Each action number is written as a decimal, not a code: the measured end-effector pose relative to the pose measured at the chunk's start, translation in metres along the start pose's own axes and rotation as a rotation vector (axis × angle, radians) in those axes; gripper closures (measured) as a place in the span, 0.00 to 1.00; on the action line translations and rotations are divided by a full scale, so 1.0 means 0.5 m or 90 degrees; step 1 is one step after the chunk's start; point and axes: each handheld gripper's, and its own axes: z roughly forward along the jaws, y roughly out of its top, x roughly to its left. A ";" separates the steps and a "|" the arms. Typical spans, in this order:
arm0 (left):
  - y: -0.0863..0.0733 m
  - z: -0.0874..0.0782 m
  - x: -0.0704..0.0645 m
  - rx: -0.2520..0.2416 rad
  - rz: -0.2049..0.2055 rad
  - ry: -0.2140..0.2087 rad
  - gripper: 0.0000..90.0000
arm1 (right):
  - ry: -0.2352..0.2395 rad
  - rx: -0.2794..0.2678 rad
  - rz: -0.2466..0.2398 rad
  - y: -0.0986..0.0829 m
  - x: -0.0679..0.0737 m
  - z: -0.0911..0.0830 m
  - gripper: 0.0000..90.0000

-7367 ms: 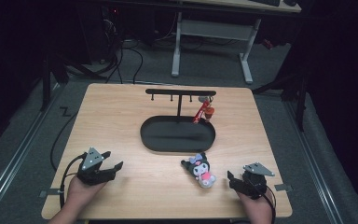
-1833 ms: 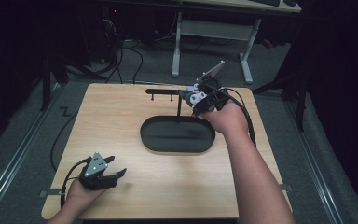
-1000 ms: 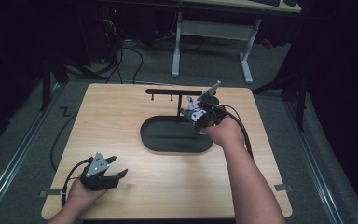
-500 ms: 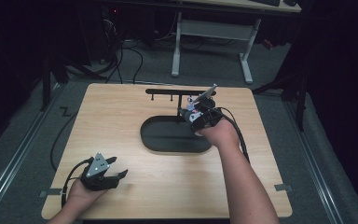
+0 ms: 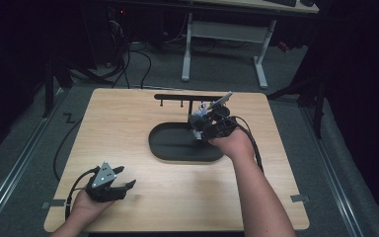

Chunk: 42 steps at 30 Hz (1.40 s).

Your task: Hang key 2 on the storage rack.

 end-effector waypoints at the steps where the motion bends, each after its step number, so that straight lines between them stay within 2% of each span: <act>1: 0.000 0.001 -0.001 0.001 0.001 0.000 0.38 | 0.000 -0.003 -0.003 -0.002 -0.001 0.000 0.30; 11: 0.002 0.003 -0.001 -0.002 -0.003 -0.001 0.38 | 0.015 -0.018 0.005 -0.041 -0.017 0.004 0.30; 19: 0.005 0.009 -0.005 0.002 0.003 -0.009 0.38 | 0.014 -0.024 0.003 -0.079 -0.022 0.013 0.30; 23: 0.005 0.011 -0.006 0.003 0.002 -0.012 0.38 | 0.018 -0.056 0.008 -0.124 -0.028 0.032 0.30; 29: 0.004 0.014 -0.006 0.009 0.005 -0.017 0.39 | 0.011 -0.089 -0.017 -0.181 -0.035 0.058 0.30; 30: 0.003 0.015 -0.007 0.011 0.004 -0.019 0.39 | 0.006 -0.106 -0.023 -0.207 -0.037 0.069 0.30; 31: 0.003 0.016 -0.007 0.012 0.004 -0.019 0.39 | 0.006 -0.106 -0.023 -0.207 -0.037 0.069 0.30; 33: 0.002 0.018 -0.007 0.014 0.005 -0.019 0.39 | 0.001 -0.127 -0.032 -0.232 -0.039 0.078 0.29; 35: 0.002 0.019 -0.007 0.015 0.005 -0.020 0.39 | 0.005 -0.165 -0.032 -0.262 -0.040 0.088 0.29; 37: 0.002 0.020 -0.008 0.015 0.006 -0.020 0.39 | -0.012 -0.208 -0.033 -0.306 -0.040 0.102 0.27; 39: 0.002 0.020 -0.008 0.015 0.006 -0.021 0.39 | -0.008 -0.250 -0.006 -0.348 -0.040 0.116 0.25; 40: 0.002 0.021 -0.008 0.015 0.006 -0.022 0.39 | -0.008 -0.250 -0.006 -0.348 -0.040 0.116 0.25; 41: 0.002 0.022 -0.008 0.017 0.007 -0.023 0.39 | -0.007 -0.282 0.007 -0.374 -0.038 0.123 0.25; 42: 0.001 0.023 -0.008 0.017 0.007 -0.023 0.39 | -0.002 -0.330 0.028 -0.411 -0.034 0.130 0.25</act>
